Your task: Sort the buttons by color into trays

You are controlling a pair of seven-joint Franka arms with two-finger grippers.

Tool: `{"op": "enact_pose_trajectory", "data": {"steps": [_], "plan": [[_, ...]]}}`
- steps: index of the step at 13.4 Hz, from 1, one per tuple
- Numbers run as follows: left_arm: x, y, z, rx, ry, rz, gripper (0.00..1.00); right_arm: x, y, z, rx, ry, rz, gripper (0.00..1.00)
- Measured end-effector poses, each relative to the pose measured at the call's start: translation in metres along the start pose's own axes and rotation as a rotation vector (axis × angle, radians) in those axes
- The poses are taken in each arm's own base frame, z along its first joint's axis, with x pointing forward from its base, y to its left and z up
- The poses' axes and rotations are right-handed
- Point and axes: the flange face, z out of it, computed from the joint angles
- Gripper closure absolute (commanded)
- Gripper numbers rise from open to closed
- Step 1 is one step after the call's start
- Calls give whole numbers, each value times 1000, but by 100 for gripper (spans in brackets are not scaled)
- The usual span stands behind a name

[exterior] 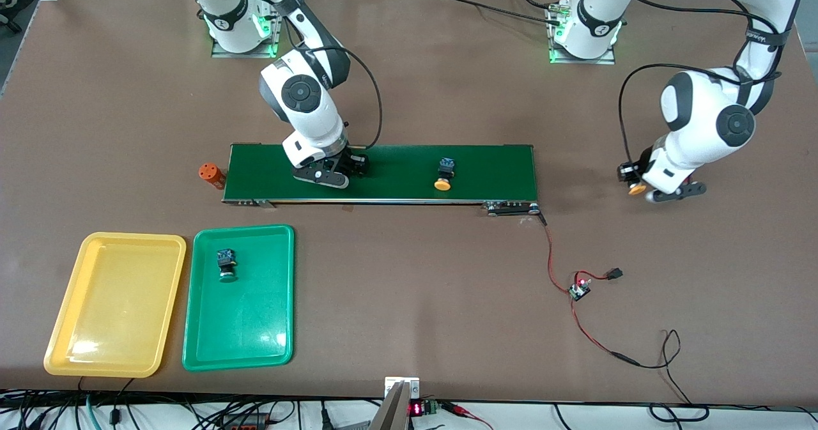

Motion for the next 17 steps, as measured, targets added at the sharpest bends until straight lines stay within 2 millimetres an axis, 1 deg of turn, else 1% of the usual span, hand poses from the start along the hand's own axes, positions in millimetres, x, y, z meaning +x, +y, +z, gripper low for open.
{"op": "enact_pose_trajectory", "data": {"steps": [2, 3, 5, 6, 7, 8, 10, 11, 12, 14, 15, 16, 17], "plan": [[9, 44, -21, -10, -7, 75, 71, 6, 4, -1, -2, 6, 5, 100], [11, 69, -33, -13, -24, 82, 72, 10, 6, -3, -1, 11, 6, 100], [6, 127, -54, -15, -50, 47, 72, 21, 8, -13, 6, 30, 8, 100], [-2, 158, -59, -17, -54, 27, 72, 30, 9, -22, 3, 39, -7, 100], [-13, 187, -59, -18, -58, 6, 72, 40, 10, -36, -10, 39, -40, 100], [-23, 210, -56, -18, -66, -5, 72, 53, 12, -52, -24, 38, -77, 100], [-36, 242, -45, -19, -87, 10, 74, 87, 21, -85, -34, 49, -147, 100], [-41, 255, -37, -18, -104, 26, 74, 106, 33, -97, -33, 58, -174, 100], [-46, 267, -27, -17, -123, 38, 74, 126, 48, -102, -32, 66, -197, 100], [-53, 284, -6, -21, -150, 64, 72, 165, 75, -101, -28, 79, -239, 100], [-54, 288, 2, -24, -157, 70, 65, 182, 84, -97, -26, 84, -257, 100], [-54, 290, 7, -27, -162, 72, 46, 198, 92, -90, -25, 87, -272, 100], [-53, 291, 8, -29, -163, 71, 17, 213, 100, -83, -24, 90, -288, 100]]}}
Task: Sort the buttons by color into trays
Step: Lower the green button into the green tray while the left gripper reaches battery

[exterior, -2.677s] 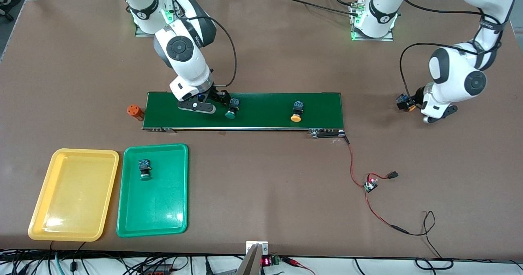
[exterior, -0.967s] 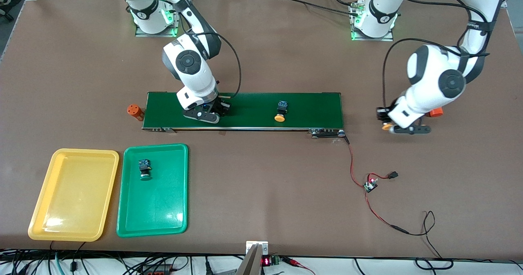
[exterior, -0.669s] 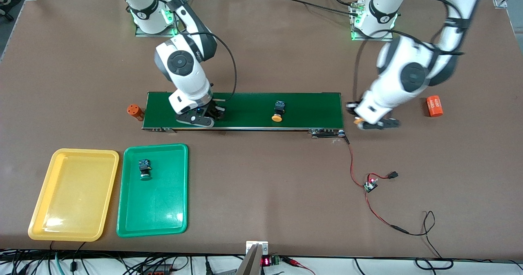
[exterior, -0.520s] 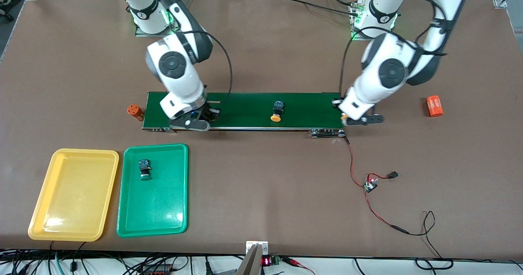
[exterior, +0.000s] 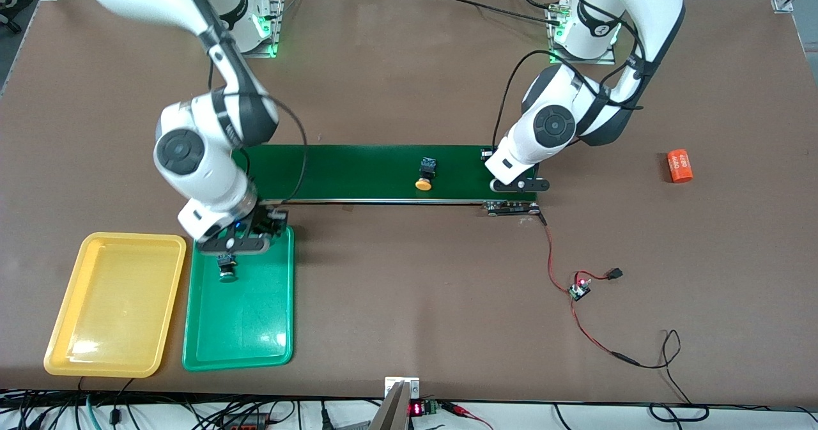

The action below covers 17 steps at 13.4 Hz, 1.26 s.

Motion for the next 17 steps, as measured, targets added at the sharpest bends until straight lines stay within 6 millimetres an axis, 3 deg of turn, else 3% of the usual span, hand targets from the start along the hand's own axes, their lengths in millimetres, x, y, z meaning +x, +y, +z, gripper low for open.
{"op": "enact_pose_trajectory", "data": {"steps": [1, 4, 7, 8, 10, 11, 12, 14, 17], "plan": [[1, 0, -1, -3, 3, -1, 0, 10, 12, 11, 2, 7, -20, 100], [5, 3, -10, -12, 20, 1, 0, 26, 46, 49, 9, 42, -67, 99], [4, 4, -34, -12, 46, 3, 0, 23, 56, 89, 12, 27, -73, 99], [0, 3, -47, 2, 42, 5, 0, 21, 54, 99, 15, 24, -74, 93], [-9, -8, -80, 49, 4, -9, 0, 18, 53, 109, 17, 16, -76, 54], [-10, -21, -96, 70, -14, -30, 0, 18, 53, 110, 17, 14, -76, 33], [-6, -41, -110, 85, -25, -57, 0, 18, 52, 110, 17, 14, -76, 0], [7, -95, -123, 100, -58, -110, 0, 18, 52, 109, 18, 16, -77, 0], [32, -201, -121, 83, -112, -101, 0, 19, 46, 95, 22, 29, -85, 0]]}}
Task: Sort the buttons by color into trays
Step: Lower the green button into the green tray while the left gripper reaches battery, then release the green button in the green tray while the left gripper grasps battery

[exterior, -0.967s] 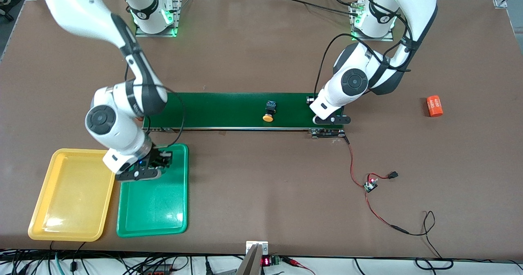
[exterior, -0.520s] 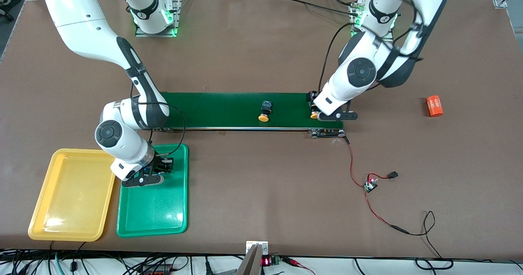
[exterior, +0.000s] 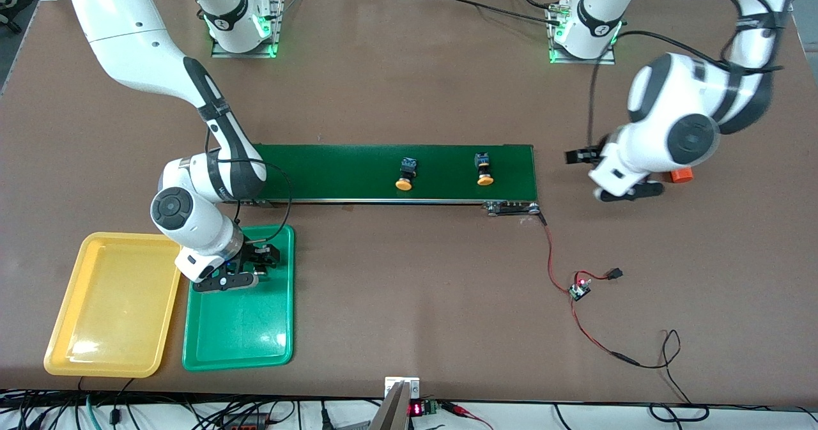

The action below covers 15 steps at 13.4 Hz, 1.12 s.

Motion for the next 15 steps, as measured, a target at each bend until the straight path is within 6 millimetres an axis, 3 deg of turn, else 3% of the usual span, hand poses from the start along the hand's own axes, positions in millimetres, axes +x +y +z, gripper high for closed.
{"op": "enact_pose_trajectory", "data": {"steps": [2, 4, 6, 11, 13, 15], "plan": [[15, -64, 12, -17, -28, 10, 0, -8, -4, -20, -2, -5, -7, 0], [28, -126, 33, 24, -32, 27, 0, -29, -13, -41, -3, -23, -11, 0], [39, -171, 57, 89, -9, 76, 0, -56, -39, -59, -6, -40, 31, 0], [37, -227, 131, 101, 40, 154, 0, -114, -142, -95, -20, -108, 155, 0], [34, -241, 149, 100, 20, 158, 1, -132, -185, -98, -8, -115, 157, 0], [29, -249, 162, 99, 20, 149, 1, -144, -210, -96, -8, -123, 155, 0]]}}
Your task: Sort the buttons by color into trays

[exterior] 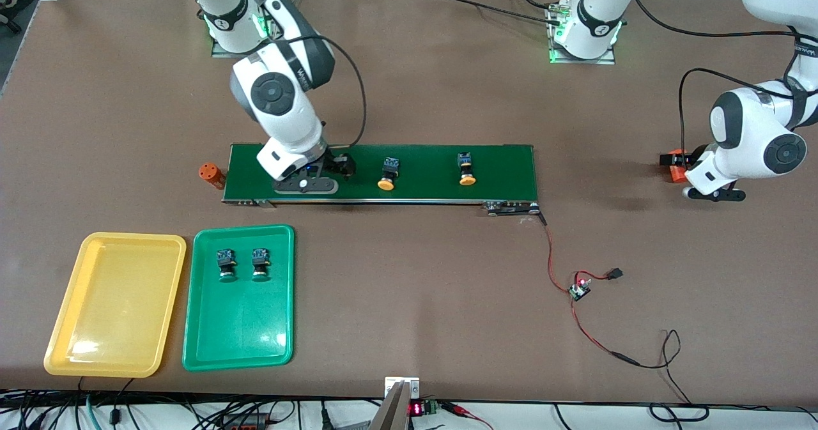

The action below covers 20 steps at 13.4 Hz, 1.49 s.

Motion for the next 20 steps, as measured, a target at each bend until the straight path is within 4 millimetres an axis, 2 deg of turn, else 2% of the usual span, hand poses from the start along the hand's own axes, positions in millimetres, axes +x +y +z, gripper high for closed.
{"op": "enact_pose_trajectory", "data": {"steps": [2, 4, 5, 6, 8, 10, 12, 13, 15, 17, 19, 20], "plan": [[-3, -3, 16, 8, 26, -8, 9, -5, -6, 3, -3, -6, 23, 0], [-3, -7, 31, 11, 32, -15, 42, -5, -5, 6, -4, -8, 34, 0], [-4, -8, 36, 10, 26, -18, 55, -5, -7, 7, 1, -3, 47, 0], [-4, -9, 40, 9, 19, -20, 64, -5, -10, 9, 11, 7, 80, 0], [-4, -10, 41, 9, 18, -19, 70, -7, -16, 15, 25, 17, 129, 0], [0, -11, 34, 15, 34, -8, 71, -12, -25, 23, 25, 11, 137, 0], [9, -4, 12, 17, 47, 18, 71, -14, -29, 27, 24, 6, 137, 0], [16, 5, -8, 12, 35, 41, 71, -13, -29, 28, 24, 6, 137, 0], [34, 31, -64, 12, 15, 95, 71, -14, -29, 29, 23, 4, 136, 0], [45, 69, -110, 5, -3, 152, 71, -17, -34, 32, 23, 2, 128, 0], [52, 117, -132, -27, -8, 193, 70, -20, -38, 38, 24, -1, 120, 0], [54, 139, -136, -40, -2, 219, 68, -21, -38, 43, 21, -6, 116, 12]]}}
